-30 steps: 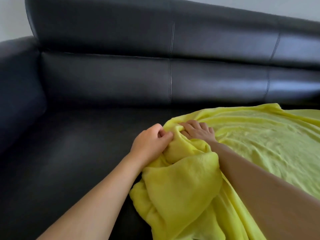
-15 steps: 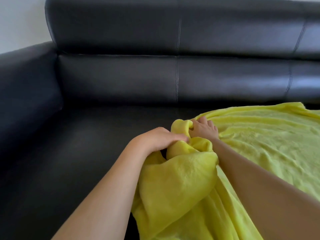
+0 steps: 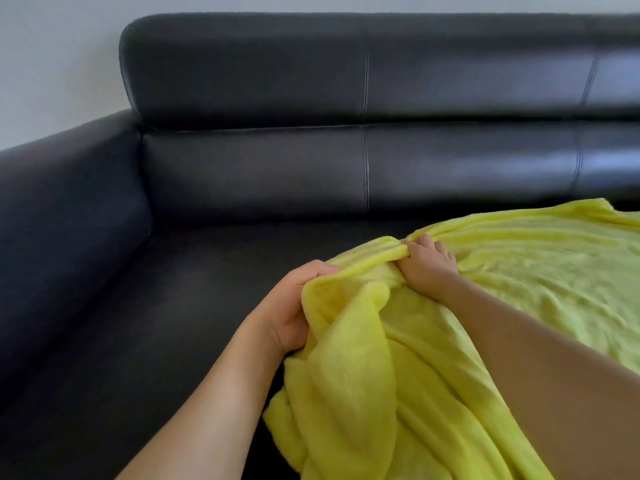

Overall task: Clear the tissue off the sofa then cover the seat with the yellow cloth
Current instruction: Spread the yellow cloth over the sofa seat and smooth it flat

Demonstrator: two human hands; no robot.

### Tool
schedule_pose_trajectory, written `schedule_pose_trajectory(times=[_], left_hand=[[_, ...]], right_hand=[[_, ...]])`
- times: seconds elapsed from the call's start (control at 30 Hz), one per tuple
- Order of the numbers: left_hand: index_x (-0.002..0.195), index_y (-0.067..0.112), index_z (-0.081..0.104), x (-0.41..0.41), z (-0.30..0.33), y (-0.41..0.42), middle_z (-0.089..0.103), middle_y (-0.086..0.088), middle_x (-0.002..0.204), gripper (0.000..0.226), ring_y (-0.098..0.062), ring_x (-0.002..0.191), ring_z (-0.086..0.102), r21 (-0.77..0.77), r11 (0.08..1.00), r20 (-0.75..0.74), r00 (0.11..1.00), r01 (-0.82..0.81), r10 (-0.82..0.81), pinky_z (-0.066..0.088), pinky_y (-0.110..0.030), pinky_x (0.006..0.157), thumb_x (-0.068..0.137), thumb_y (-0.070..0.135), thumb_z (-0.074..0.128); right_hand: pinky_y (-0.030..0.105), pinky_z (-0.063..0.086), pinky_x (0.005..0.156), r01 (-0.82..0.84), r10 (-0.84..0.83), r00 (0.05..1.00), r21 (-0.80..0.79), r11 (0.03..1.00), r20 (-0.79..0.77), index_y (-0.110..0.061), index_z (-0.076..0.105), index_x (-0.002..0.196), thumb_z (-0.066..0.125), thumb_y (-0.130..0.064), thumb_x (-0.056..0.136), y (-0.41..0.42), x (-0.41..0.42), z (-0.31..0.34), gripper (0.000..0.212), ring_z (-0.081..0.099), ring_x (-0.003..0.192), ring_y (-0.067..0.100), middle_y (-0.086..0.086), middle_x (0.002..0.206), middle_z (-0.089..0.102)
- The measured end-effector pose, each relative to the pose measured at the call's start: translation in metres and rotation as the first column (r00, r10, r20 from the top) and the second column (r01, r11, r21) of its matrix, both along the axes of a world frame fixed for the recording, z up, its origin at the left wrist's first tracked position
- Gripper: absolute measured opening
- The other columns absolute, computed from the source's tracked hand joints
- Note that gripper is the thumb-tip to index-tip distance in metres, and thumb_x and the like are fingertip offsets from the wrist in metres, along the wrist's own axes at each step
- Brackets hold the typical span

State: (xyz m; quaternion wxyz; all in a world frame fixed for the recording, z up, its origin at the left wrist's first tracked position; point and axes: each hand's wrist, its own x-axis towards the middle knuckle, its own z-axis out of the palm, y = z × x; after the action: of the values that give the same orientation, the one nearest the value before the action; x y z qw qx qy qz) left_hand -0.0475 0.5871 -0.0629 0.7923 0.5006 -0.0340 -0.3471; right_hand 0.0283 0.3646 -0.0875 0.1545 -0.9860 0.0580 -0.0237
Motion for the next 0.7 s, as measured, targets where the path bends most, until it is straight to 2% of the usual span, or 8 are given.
schedule_pose_trajectory(times=[0.07, 0.13, 0.23, 0.3, 0.43, 0.53, 0.63, 0.7], left_hand=[[0.086, 0.006, 0.078, -0.004, 0.008, 0.016, 0.073, -0.015, 0.092, 0.021, -0.024, 0.082, 0.07, 0.196, 0.958, -0.015, 0.977, 0.211, -0.213, 0.057, -0.031, 0.077, 0.081, 0.019, 0.062], [0.114, 0.004, 0.069, 0.002, 0.02, 0.039, 0.066, -0.021, 0.121, 0.039, -0.033, 0.108, 0.064, 0.463, 0.79, -0.065, 0.905, 0.401, -0.421, 0.051, -0.041, 0.096, 0.076, 0.013, 0.064], [0.116, 0.01, 0.068, 0.017, 0.055, 0.074, 0.069, -0.011, 0.114, 0.036, -0.031, 0.104, 0.066, 0.967, 0.153, -0.097, 0.85, 0.204, -0.519, 0.052, -0.04, 0.092, 0.081, 0.019, 0.065], [0.107, 0.014, 0.068, 0.039, 0.084, 0.099, 0.064, -0.002, 0.094, 0.028, -0.026, 0.085, 0.061, 0.899, -0.292, 0.142, 0.85, -0.325, -0.508, 0.049, -0.033, 0.078, 0.084, 0.029, 0.064], [0.118, 0.014, 0.049, 0.066, 0.085, 0.124, 0.058, -0.011, 0.11, 0.036, -0.032, 0.102, 0.053, 0.41, -0.595, 0.548, 0.708, -0.691, -0.445, 0.034, -0.046, 0.097, 0.083, 0.02, 0.053], [0.138, 0.021, 0.037, 0.056, 0.004, 0.106, 0.04, -0.009, 0.137, 0.045, -0.031, 0.125, 0.036, 0.454, -0.507, 0.524, 0.68, -0.733, -0.513, 0.019, -0.058, 0.111, 0.093, 0.023, 0.036], [0.143, 0.024, 0.036, 0.045, -0.036, 0.11, 0.036, -0.006, 0.146, 0.054, -0.03, 0.134, 0.03, 0.758, -0.277, 0.567, 0.806, -0.591, -0.168, 0.015, -0.063, 0.111, 0.095, 0.044, 0.022], [0.146, 0.024, 0.032, 0.051, -0.035, 0.12, 0.032, -0.005, 0.15, 0.06, -0.031, 0.137, 0.027, 0.78, -0.251, 0.545, 0.82, -0.572, -0.174, 0.015, -0.061, 0.111, 0.092, 0.05, 0.021]], right_hand=[[0.048, 0.023, 0.11, 0.018, -0.018, 1.0, -0.017, 1.0, -0.013, -0.03, 0.045, 0.137, 0.033, -0.04, 0.098, -0.001, 0.0, -0.001, 0.042, 0.032, 0.129, 0.031, 0.005, 0.14, 0.037], [0.049, 0.022, 0.11, 0.015, -0.017, 0.999, -0.045, 0.999, -0.029, -0.031, 0.043, 0.139, 0.034, -0.041, 0.098, 0.001, 0.0, 0.0, 0.043, 0.031, 0.131, 0.032, 0.005, 0.142, 0.036], [0.048, 0.022, 0.11, 0.041, -0.045, 0.998, -0.077, 0.996, -0.047, -0.031, 0.04, 0.142, 0.031, -0.035, 0.098, 0.007, 0.001, 0.003, 0.045, 0.03, 0.132, 0.033, 0.006, 0.144, 0.034], [0.047, 0.023, 0.109, 0.083, -0.09, 0.994, -0.108, 0.991, -0.061, -0.032, 0.042, 0.141, 0.029, -0.034, 0.096, 0.01, 0.002, 0.005, 0.046, 0.03, 0.132, 0.034, 0.006, 0.144, 0.035], [0.049, 0.024, 0.106, 0.161, -0.179, 0.982, -0.238, 0.958, -0.058, -0.024, 0.042, 0.138, 0.024, -0.031, 0.096, 0.024, 0.006, 0.005, 0.046, 0.031, 0.13, 0.036, 0.01, 0.143, 0.033], [0.048, 0.025, 0.104, 0.199, -0.204, 0.979, -0.342, 0.918, 0.022, -0.017, 0.036, 0.14, 0.026, -0.022, 0.096, 0.034, 0.004, 0.007, 0.046, 0.031, 0.13, 0.035, 0.013, 0.142, 0.033], [0.046, 0.024, 0.106, 0.11, -0.073, 0.993, -0.45, 0.886, 0.098, -0.021, 0.024, 0.147, 0.036, -0.017, 0.092, 0.042, 0.002, 0.014, 0.057, 0.03, 0.131, 0.034, 0.012, 0.145, 0.028], [0.044, 0.02, 0.11, 0.009, 0.035, 0.994, -0.407, 0.913, 0.099, -0.026, 0.018, 0.151, 0.047, -0.017, 0.086, 0.052, 0.004, 0.027, 0.072, 0.025, 0.136, 0.032, 0.008, 0.152, 0.024]])
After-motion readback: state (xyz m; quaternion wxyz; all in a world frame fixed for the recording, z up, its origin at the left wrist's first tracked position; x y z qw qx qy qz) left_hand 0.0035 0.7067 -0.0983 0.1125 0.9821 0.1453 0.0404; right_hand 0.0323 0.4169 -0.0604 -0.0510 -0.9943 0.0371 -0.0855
